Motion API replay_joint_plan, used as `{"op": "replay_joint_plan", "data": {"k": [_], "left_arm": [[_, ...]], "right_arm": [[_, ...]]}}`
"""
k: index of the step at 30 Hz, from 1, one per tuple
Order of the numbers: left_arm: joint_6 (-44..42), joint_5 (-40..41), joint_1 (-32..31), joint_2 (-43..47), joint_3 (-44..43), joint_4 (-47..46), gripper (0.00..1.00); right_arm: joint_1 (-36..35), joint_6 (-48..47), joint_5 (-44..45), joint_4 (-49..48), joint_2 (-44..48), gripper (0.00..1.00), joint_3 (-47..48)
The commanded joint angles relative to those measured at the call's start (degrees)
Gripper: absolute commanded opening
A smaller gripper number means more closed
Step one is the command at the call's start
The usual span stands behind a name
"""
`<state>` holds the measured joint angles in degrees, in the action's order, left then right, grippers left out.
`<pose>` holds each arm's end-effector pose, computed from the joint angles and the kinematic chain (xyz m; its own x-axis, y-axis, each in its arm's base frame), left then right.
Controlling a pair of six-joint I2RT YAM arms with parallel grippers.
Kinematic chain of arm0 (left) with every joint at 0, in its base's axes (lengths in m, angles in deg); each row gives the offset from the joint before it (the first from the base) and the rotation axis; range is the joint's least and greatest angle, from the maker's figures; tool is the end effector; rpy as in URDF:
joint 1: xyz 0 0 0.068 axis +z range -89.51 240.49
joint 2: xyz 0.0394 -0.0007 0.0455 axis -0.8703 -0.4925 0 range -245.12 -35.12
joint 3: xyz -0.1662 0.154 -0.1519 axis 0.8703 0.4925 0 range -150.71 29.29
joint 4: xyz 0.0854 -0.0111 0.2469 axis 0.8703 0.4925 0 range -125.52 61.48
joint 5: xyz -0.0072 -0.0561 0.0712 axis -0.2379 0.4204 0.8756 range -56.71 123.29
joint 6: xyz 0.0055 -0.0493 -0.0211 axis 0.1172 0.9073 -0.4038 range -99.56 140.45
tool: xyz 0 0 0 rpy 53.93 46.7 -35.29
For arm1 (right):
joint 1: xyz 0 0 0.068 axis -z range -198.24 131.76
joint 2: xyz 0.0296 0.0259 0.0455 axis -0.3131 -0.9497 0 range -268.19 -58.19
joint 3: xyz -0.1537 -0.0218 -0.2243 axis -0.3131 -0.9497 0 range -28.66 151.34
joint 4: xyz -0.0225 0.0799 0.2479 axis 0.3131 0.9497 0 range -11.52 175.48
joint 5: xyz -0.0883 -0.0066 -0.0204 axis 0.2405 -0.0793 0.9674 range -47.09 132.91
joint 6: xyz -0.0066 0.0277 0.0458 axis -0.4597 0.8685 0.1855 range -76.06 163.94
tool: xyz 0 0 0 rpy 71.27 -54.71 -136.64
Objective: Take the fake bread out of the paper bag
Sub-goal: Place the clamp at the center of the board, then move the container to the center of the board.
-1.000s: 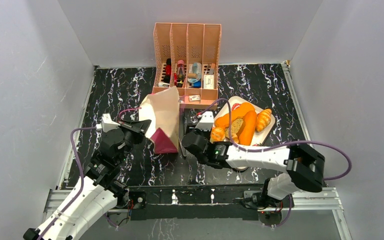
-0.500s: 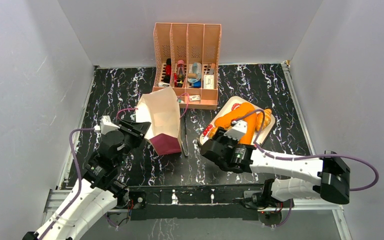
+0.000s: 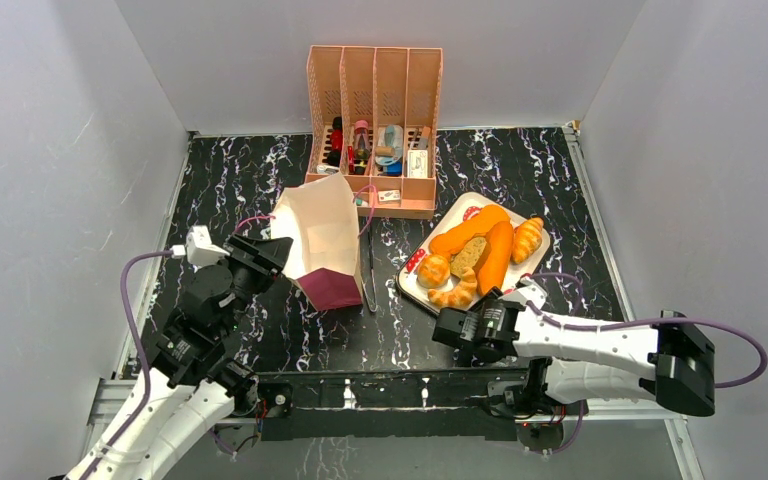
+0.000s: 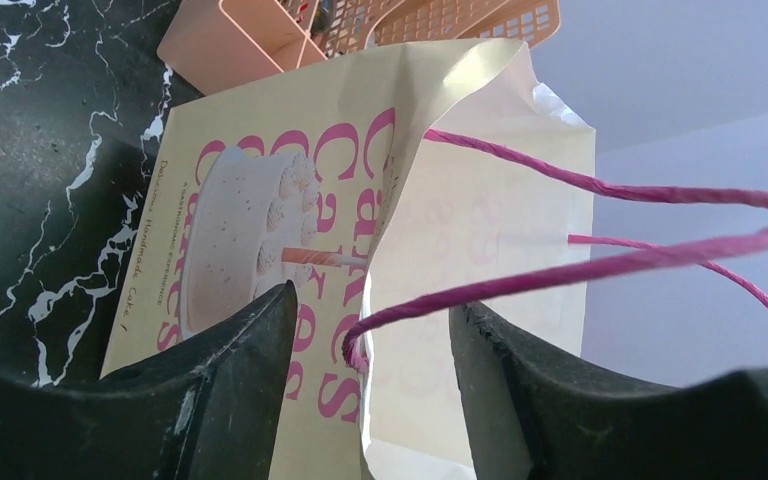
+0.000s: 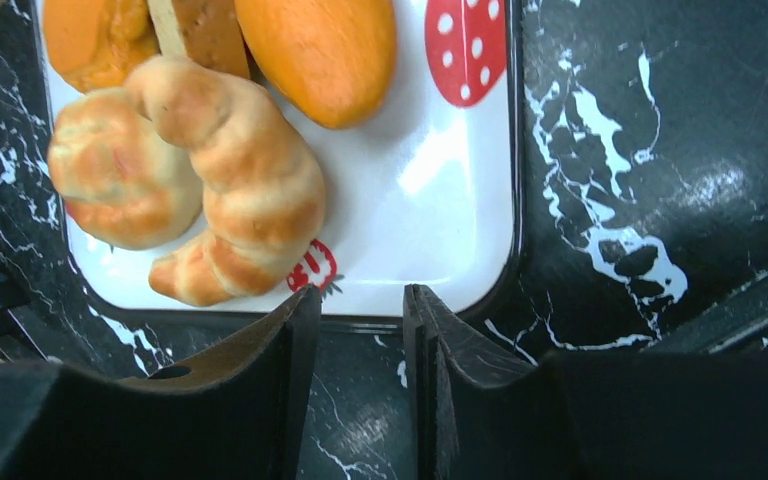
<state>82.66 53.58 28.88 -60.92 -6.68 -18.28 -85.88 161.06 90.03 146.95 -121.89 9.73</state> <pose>0.1083 -0.0520 0.3174 -0.2246 -0.8361 -0.5005 -0.0002 0.5136 -0.8580 0.0788 0.1229 0.2016 -0.4034 0.6114 -0.6808 0.6332 0.7236 0.2746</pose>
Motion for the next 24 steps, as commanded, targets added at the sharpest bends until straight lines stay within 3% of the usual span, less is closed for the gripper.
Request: {"op": "replay_joint_plan", "data": {"k": [1,5,11,24], "left_arm": [[-3.74,1.38,0.15,1.81,-2.56,0.7,0.57],[-6.74,1.48,0.2,2.95,-3.72,1.48,0.57],[-8.91,2.27,0.19,3.8,-4.52,2.34,0.58],[-11.59,5.67,0.16,5.66,-5.46,4.95,0.59]], "right_arm": [[-2.74,3.39,-5.95,-2.87,1.76,0.31,-1.03],[-7.81,6.99,-9.13,-4.75,-2.28,0.18,-0.68],[-9.85,7.11,-10.87,-8.57,-6.63,0.01,-0.39],[-9.42,15.26,-8.85,-10.87,-4.61,0.0,-7.97]]}}
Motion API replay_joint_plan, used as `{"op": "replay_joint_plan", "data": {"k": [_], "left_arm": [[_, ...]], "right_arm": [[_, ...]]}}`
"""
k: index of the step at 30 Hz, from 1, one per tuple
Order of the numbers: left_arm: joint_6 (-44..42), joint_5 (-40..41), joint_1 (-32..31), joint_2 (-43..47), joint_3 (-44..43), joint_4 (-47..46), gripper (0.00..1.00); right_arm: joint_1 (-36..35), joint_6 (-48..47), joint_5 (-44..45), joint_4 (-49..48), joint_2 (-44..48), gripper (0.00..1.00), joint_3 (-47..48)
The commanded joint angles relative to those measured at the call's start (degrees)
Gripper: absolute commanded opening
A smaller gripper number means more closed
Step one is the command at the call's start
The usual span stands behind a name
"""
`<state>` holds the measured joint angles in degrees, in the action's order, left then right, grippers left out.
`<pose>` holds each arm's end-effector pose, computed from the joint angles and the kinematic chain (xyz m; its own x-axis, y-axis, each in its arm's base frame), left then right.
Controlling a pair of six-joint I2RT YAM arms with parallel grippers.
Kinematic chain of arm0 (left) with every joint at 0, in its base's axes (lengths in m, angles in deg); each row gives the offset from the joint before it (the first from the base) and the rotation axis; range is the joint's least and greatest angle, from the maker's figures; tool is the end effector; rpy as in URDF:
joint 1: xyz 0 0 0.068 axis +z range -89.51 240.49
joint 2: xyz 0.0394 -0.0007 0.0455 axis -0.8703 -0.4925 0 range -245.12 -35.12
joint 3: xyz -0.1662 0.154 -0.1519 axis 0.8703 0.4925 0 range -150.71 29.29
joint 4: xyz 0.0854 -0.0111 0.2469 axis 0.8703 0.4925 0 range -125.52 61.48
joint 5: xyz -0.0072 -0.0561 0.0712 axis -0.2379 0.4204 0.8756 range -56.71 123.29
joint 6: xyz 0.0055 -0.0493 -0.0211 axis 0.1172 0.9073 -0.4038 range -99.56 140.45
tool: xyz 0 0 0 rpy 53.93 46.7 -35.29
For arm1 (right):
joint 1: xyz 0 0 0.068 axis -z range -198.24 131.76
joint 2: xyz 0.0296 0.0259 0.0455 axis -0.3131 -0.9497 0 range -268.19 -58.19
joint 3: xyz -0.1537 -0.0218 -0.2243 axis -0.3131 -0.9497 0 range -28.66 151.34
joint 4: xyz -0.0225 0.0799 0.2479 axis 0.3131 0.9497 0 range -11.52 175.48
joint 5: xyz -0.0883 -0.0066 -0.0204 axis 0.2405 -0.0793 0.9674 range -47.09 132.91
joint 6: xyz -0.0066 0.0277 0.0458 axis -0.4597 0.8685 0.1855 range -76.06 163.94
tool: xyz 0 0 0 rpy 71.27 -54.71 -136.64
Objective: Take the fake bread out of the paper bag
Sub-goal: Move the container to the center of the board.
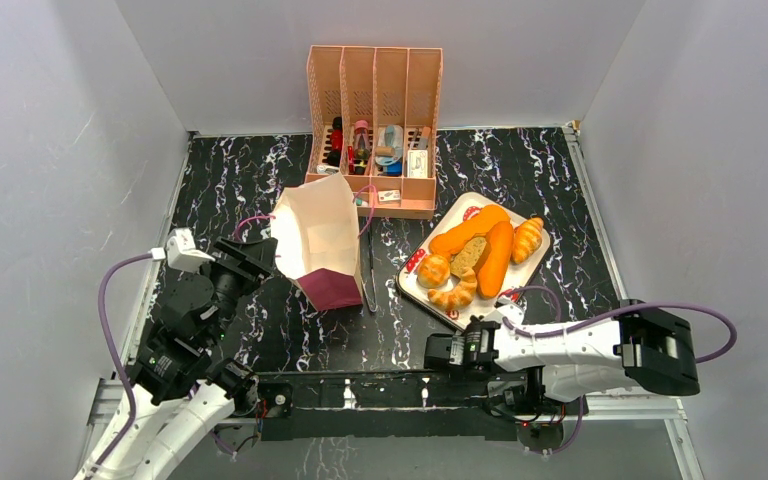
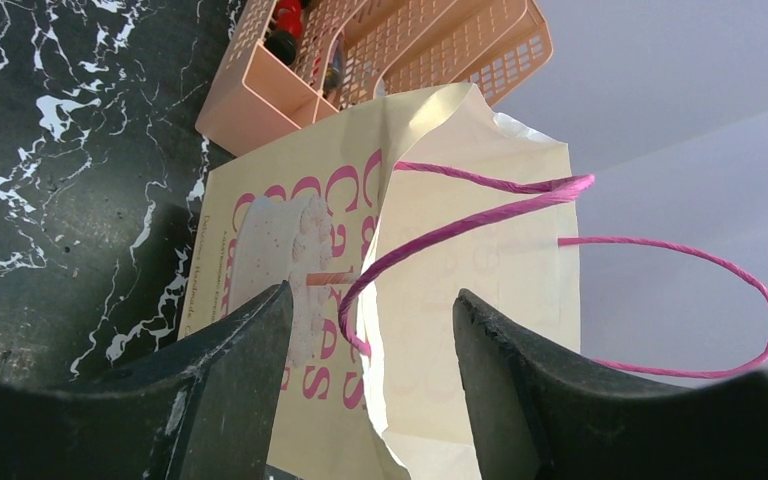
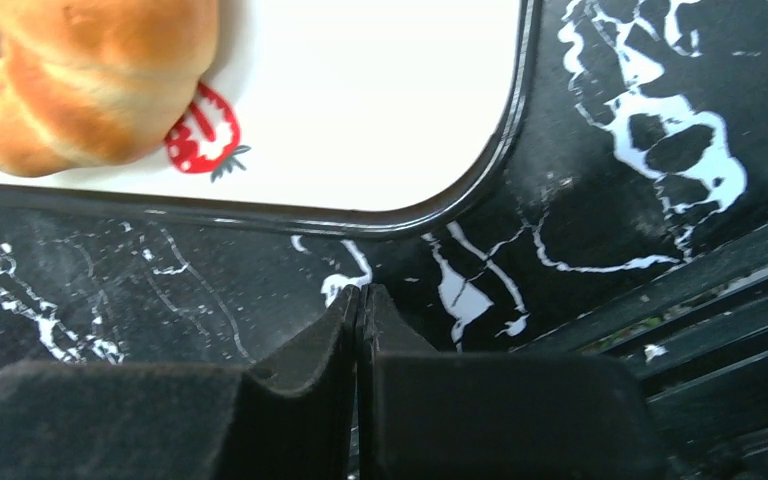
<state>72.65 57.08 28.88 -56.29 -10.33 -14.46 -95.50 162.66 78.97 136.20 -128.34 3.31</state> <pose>0.0874 -0.0368 0.3383 -0.1316 -0.7680 -0.6268 0.0530 0.6260 -0.7780 0.0534 0.1411 0.1553 -0.5977 0.5709 -0.5629 0.5778 0.7935 0.1912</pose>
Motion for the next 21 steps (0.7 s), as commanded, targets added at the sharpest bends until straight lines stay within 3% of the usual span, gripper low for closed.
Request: {"op": "replay_joint_plan", "data": {"k": [1,7,15,21], "left_arm": [[-1.65,2.36,0.16,1.16,-1.86,1.23,0.59],[-2.32,4.03,0.16,2.01,-2.26,3.0,0.59],[-2.8,5.74,0.21,2.74,-2.46,4.52,0.6],[-2.65,5.83,0.18,2.76,-2.31,4.92,0.61]], "right_arm": [[0.42,14.0,2.41,0.01,1.78,0.0,-1.75],[2.78,16.72,3.64,1.18,0.84,0.0,-2.91],[11.01,16.7,6.72,1.3,6.94,0.0,-6.23],[21.08,5.87,8.71,-4.64,9.21,0.0,-6.14]]}}
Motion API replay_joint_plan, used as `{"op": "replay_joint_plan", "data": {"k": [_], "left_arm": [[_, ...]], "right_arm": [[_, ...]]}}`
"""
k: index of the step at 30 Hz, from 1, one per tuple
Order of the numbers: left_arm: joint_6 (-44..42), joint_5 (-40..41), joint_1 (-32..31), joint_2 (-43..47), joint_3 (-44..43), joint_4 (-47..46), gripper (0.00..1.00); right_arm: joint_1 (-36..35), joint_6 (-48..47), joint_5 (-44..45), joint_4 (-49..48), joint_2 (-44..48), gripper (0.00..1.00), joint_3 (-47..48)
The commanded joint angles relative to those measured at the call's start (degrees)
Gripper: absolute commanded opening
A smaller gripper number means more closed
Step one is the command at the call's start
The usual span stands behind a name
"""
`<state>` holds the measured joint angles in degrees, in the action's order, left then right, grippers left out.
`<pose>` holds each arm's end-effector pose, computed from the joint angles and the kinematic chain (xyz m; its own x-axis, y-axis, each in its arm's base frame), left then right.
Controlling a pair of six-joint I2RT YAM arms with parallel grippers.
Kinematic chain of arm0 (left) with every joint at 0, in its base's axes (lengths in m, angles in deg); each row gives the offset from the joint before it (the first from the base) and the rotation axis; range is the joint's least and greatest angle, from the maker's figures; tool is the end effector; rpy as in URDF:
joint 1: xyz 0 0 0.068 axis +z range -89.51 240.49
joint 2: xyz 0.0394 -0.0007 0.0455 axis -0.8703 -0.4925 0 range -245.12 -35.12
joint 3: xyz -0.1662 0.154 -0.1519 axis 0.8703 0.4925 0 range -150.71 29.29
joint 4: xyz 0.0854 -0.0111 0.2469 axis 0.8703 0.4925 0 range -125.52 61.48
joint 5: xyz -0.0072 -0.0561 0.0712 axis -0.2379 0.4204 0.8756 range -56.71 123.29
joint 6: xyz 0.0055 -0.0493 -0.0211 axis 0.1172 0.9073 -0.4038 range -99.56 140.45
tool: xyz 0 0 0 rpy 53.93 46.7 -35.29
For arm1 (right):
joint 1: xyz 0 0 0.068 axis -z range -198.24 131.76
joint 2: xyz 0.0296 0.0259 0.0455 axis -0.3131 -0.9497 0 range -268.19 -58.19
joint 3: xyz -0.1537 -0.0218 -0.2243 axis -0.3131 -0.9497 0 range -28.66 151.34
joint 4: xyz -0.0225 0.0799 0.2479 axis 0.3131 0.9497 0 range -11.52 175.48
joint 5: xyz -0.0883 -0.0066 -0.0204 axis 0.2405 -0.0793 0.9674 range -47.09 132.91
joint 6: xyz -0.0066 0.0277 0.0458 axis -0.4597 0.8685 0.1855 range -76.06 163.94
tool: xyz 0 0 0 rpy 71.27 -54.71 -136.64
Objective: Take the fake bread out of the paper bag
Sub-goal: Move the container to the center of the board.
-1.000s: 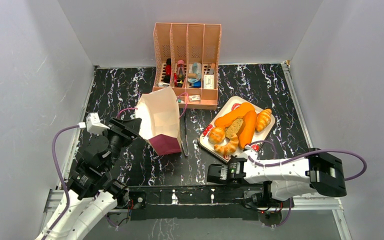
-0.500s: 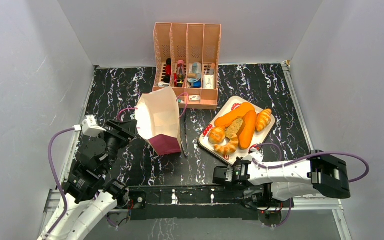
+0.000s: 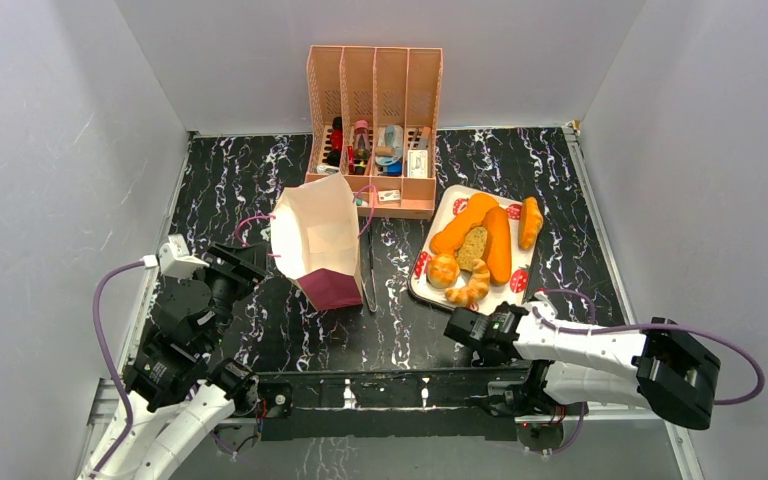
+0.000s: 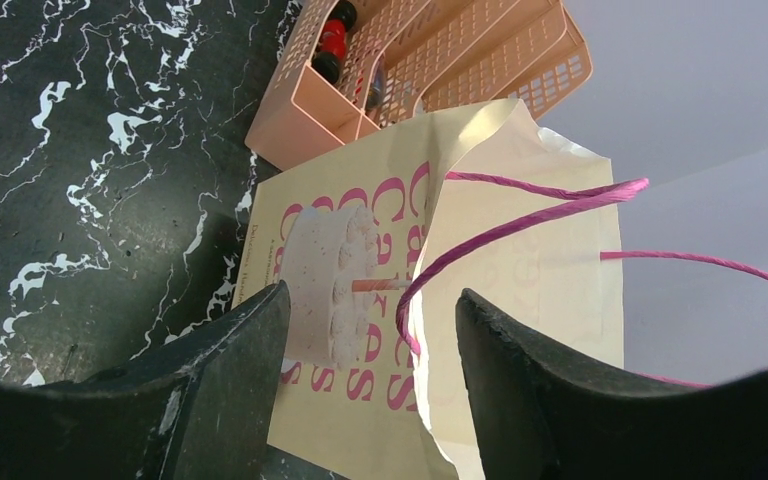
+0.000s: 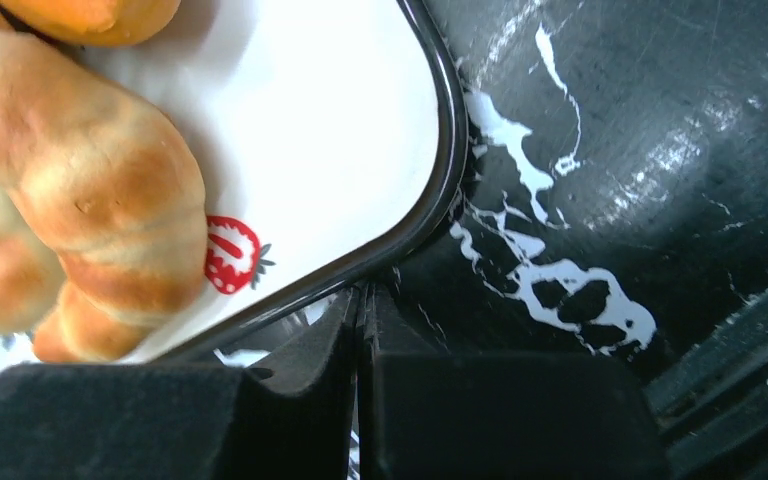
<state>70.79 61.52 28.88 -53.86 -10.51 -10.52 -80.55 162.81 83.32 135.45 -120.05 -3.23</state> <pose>0.0789 -0.0287 0.3350 -0.0836 -0.7450 -0.6618 -0.0068 0.6645 -0.7472 0.0772 0.0974 0.1481 -0.3820 0.7069 -0.5953 0.7404 0.6196 0.2605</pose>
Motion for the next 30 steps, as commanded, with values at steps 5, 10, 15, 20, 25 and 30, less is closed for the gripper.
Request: {"op": "replay_joint_plan", "data": {"k": [5,10,15,20,25,30], "left_arm": [[-0.51,2.31,0.15,0.92,-2.18,1.92,0.61],[-0.47,3.21,0.15,1.48,-2.22,3.31,0.61],[0.07,4.09,0.2,1.84,-2.13,4.62,0.62],[0.41,5.11,0.2,2.04,-2.16,5.57,0.62],[0.87,6.76,0.15,1.69,-2.44,7.04,0.62],[1.07,8.7,0.15,1.4,-2.79,8.33,0.62]], "right_arm": [[14.91,-5.83,3.56,-13.3,-1.24,0.0,1.37],[21.2,-14.94,2.81,-20.93,-4.52,0.0,3.3],[27.56,-23.17,0.66,-28.56,-7.8,0.0,4.84],[32.6,-30.33,-1.8,-34.72,-12.22,0.0,6.91],[35.75,-34.77,-3.45,-39.41,-16.87,0.0,8.83],[38.46,-38.71,-5.04,-42.5,-20.57,0.0,11.55]]}}
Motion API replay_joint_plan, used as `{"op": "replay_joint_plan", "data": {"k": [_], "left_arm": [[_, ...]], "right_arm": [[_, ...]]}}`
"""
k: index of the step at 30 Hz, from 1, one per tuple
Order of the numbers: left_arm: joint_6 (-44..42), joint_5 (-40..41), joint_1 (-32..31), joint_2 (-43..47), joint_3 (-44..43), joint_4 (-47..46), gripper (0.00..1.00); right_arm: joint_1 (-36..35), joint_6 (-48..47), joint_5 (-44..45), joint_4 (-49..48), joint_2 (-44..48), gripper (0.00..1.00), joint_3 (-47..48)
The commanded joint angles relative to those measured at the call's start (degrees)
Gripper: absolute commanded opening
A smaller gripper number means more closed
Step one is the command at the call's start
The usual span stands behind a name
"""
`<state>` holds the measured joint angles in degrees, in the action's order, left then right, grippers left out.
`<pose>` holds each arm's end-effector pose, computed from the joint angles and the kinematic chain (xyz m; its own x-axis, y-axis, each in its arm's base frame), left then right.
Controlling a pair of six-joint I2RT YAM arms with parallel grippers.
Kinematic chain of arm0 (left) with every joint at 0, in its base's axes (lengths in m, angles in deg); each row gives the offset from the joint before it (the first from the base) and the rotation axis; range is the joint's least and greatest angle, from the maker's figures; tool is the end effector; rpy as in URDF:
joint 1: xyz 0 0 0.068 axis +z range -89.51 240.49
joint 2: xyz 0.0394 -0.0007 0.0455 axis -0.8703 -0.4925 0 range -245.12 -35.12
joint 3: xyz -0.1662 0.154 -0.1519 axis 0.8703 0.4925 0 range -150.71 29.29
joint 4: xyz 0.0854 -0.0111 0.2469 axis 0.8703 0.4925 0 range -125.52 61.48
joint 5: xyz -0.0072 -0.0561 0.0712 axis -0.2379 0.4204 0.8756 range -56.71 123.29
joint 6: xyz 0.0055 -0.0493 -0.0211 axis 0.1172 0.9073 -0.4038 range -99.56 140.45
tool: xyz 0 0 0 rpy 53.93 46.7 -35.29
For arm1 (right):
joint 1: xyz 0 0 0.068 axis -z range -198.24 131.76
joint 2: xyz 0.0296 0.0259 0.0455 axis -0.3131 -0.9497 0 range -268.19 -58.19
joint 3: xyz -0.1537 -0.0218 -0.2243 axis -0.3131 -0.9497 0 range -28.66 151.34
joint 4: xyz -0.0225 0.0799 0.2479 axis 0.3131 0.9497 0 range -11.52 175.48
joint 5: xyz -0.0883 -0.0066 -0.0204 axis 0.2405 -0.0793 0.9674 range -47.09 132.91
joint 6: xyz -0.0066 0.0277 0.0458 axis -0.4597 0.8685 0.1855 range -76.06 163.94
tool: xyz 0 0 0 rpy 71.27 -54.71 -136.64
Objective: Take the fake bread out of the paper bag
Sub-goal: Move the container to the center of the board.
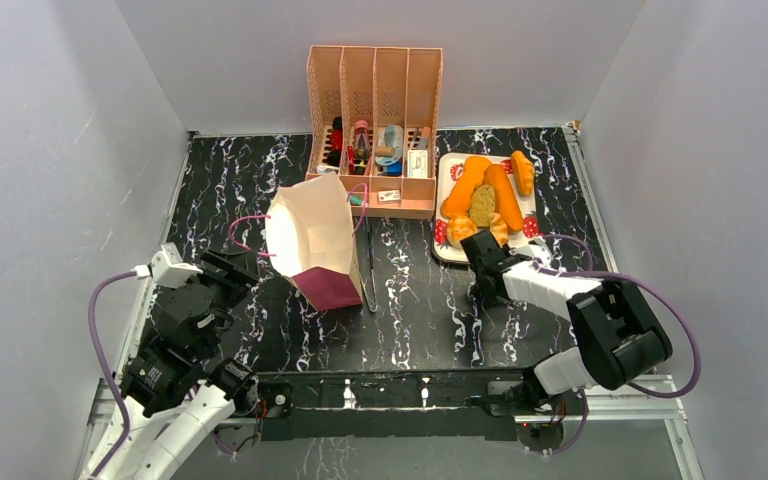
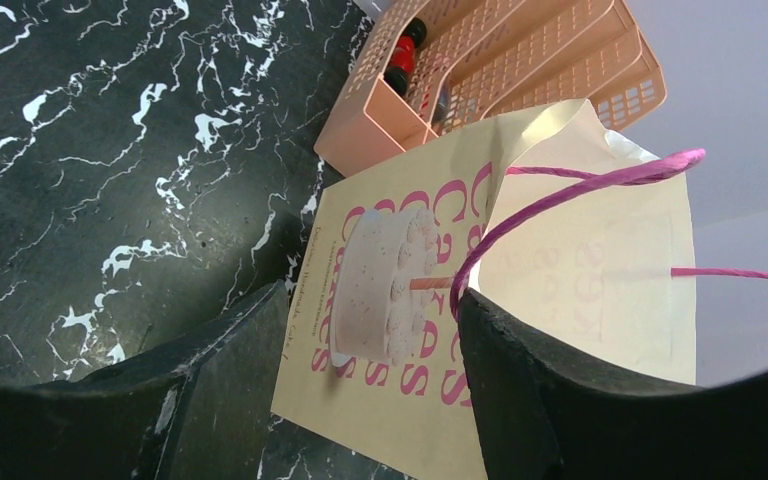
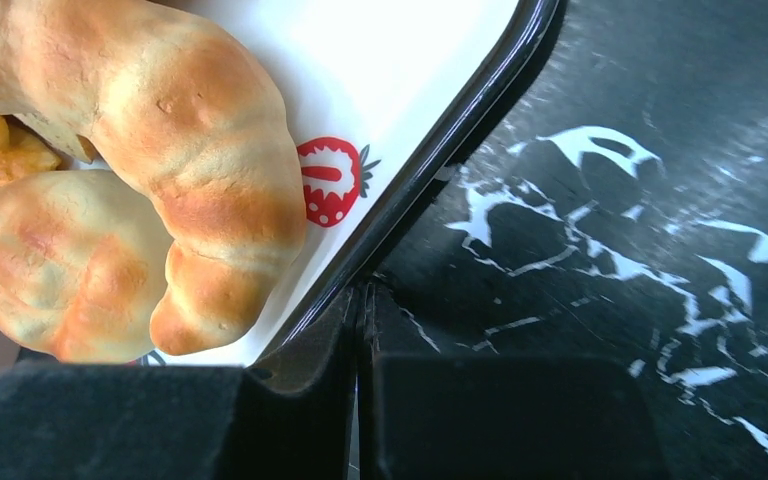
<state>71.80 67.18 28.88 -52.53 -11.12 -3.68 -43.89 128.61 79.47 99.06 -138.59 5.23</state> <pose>0.0722 -0.0210 0.3274 -0.0552 -0.7273 -0.6841 -0.1235 0.6849 -0.7181 0.2147 0.0795 0.1428 -0.2151 0.7839 -0.5824 0.8139 0.4735 0.3367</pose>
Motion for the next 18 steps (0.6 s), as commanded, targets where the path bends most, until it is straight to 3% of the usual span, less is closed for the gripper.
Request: {"op": "replay_joint_plan", "data": {"k": [1,8,12,18], "left_arm": [[0.06,3.29,0.16,-0.09,-2.34,1.68,0.62],[-0.26,3.83,0.17,-4.42,-6.01,4.02,0.62],[-2.61,0.74,0.16,-4.81,-6.23,-0.1,0.83],[-6.77,-4.51,0.21,-5.6,-6.29,-8.39,0.85]], "right_arm": [[2.09,-5.1,-1.67,-6.23,-2.38,0.0,3.35],[2.19,-8.66,-5.35,-5.38,2.21,0.05,0.64],[2.19,-11.4,-5.95,-6.66,5.53,0.12,-2.11],[2.12,-14.75,-5.4,-6.13,9.74,0.16,-2.93]]}}
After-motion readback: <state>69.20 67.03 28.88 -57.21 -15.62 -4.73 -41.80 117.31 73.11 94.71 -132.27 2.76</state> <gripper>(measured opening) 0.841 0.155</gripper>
